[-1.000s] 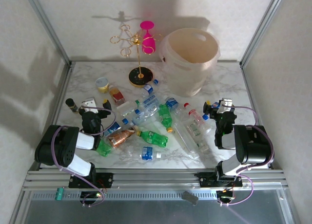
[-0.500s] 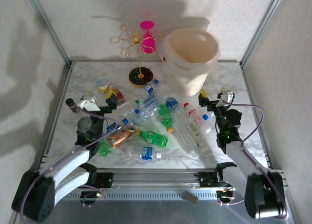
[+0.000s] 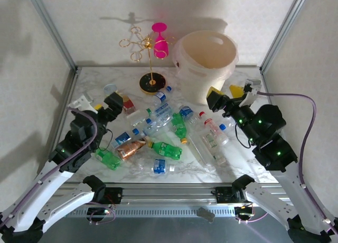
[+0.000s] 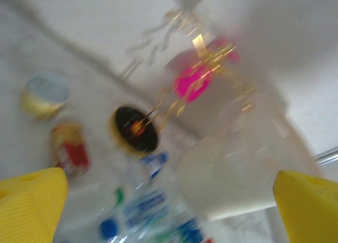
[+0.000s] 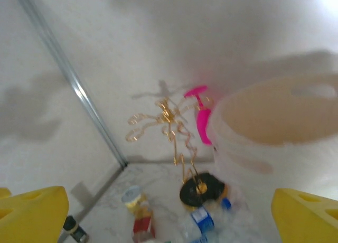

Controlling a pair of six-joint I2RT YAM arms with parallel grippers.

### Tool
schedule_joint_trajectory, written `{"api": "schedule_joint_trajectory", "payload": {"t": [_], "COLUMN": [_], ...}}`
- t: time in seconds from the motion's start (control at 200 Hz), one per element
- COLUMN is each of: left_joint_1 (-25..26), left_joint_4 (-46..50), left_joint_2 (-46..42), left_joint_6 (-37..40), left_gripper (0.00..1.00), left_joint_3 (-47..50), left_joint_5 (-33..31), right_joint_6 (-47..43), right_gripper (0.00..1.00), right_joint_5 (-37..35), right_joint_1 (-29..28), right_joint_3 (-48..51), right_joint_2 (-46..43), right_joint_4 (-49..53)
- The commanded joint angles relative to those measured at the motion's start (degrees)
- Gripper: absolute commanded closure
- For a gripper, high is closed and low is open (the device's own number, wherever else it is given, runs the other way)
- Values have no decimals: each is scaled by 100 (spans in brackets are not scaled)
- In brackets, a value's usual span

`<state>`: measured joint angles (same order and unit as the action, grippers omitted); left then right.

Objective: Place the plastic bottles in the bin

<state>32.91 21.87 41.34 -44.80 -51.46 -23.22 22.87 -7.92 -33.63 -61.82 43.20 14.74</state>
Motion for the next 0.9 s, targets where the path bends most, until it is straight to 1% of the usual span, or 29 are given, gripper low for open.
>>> {"api": "schedule_joint_trajectory", "payload": {"t": [0.0,0.05,0.105,0.14,0.16,0.2,0.265,0.33,0.416,0.496,0.531,0.571,0.636,0.721,0.776,0.831,0.896], "left_joint_1": [-34,-43,-64,-71,-82,-83,-83,-56,-56,-56,-47,1,186,416,541,617,634], "left_joint_4": [1475,1442,1535,1506,1389,986,419,27,-53,122,166,130,-189,-417,-469,-484,-474], "left_joint_2": [22,97,299,441,507,588,684,794,1098,1492,1626,1711,1698,1668,1692,1742,1828], "left_joint_6": [-907,-863,-829,-763,-624,-335,-271,-248,-12,258,370,513,809,1093,1293,1479,1552], "left_gripper": [0,0,0,0,0,0,0,0,0,0,0,0,0,0,0,1,0], "left_joint_3": [289,325,269,243,246,339,561,725,618,251,79,-62,-110,-197,-294,-400,-489], "left_joint_5": [56,86,-23,5,131,683,1472,1810,1919,1961,1990,1999,2007,1959,1936,1935,1981], "right_joint_6": [831,971,1328,1454,1586,1869,2067,2189,2234,2239,2264,2294,2596,2425,2241,2075,2038], "right_gripper": [2,9,9,8,6,5,5,7,8,8,7,4,2,3,5,7,9], "right_joint_5": [-697,-911,-1354,-1505,-1566,-1632,-1504,-1282,-985,-808,-929,-1240,-1664,-1760,-1628,-1269,-1038], "right_joint_1": [-8,-4,4,40,78,220,570,1047,1688,2070,2129,2122,2104,2101,2173,2309,2478], "right_joint_3": [228,442,589,743,836,1020,1340,1619,1834,1760,1598,1360,959,888,1022,1189,1226], "right_joint_2": [308,336,471,578,642,765,955,1099,1388,1905,2225,2622,3200,3560,3551,3531,3701], "right_joint_4": [1492,1528,1797,1860,1873,1940,1814,1560,1102,740,728,753,1100,905,532,74,-158]}}
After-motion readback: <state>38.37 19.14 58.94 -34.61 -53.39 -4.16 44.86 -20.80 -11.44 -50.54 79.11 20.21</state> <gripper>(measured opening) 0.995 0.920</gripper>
